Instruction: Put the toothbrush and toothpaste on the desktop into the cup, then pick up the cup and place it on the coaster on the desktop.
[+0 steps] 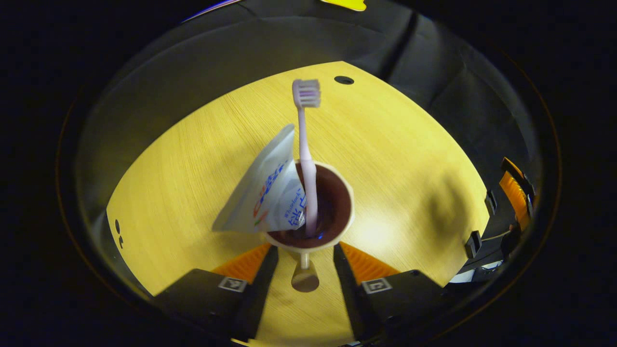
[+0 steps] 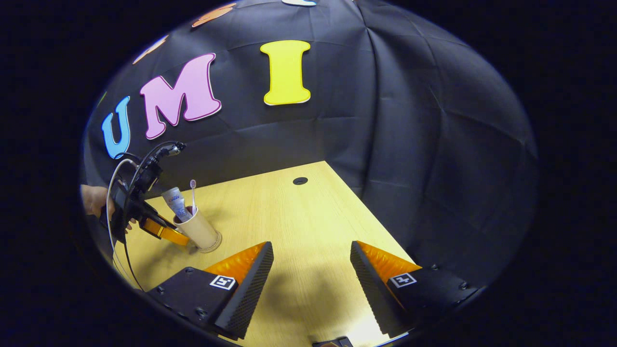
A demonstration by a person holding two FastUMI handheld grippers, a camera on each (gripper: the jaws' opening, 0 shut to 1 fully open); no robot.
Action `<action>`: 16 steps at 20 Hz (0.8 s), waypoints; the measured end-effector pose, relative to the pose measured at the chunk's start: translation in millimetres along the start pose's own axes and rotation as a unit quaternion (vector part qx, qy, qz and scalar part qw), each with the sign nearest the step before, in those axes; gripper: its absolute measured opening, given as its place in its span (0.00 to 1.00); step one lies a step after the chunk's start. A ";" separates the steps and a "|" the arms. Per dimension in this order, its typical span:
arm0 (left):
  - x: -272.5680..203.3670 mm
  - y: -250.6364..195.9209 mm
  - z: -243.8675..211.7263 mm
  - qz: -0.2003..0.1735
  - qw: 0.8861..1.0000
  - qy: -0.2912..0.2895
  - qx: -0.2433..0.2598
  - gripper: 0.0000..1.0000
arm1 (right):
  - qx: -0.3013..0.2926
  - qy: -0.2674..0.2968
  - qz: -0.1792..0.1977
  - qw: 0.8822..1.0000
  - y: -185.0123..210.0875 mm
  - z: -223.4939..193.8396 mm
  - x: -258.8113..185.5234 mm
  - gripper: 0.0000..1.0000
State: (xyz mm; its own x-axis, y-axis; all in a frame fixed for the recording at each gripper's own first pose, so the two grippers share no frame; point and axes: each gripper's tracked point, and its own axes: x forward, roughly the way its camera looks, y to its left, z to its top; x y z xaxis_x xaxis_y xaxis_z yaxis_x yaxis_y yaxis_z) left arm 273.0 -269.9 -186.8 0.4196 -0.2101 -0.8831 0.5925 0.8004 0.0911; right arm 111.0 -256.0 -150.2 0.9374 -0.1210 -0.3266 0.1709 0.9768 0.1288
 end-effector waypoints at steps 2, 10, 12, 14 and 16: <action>-21.4 -0.7 -1.0 0.000 1.000 -0.025 -0.009 0.92 | -0.002 -0.006 0.002 1.000 5.3 7.4 -4.0 0.99; -159.1 5.5 -28.6 0.044 0.971 -0.229 -0.057 0.98 | -0.010 -0.029 0.027 0.999 51.1 40.2 -50.5 0.98; -199.8 7.4 -45.5 0.063 0.954 -0.282 -0.078 0.98 | -0.017 -0.034 0.036 0.999 65.6 45.5 -66.2 0.98; -235.3 6.8 -64.5 0.083 0.934 -0.335 -0.098 0.98 | -0.024 -0.044 0.049 0.998 82.2 52.0 -86.7 0.98; -268.4 6.4 -86.9 0.105 0.909 -0.387 -0.112 0.98 | -0.030 -0.057 0.066 0.996 99.7 56.9 -107.8 0.98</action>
State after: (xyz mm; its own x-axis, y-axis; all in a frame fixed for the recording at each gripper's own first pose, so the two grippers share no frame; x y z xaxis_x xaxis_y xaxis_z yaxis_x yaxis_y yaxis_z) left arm 104.4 -159.6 10.8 0.9164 -0.3030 -0.2613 0.3259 0.9442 0.0482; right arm 44.3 -155.6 -48.9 0.9796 -0.0060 -0.2009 0.0280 0.9939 0.1069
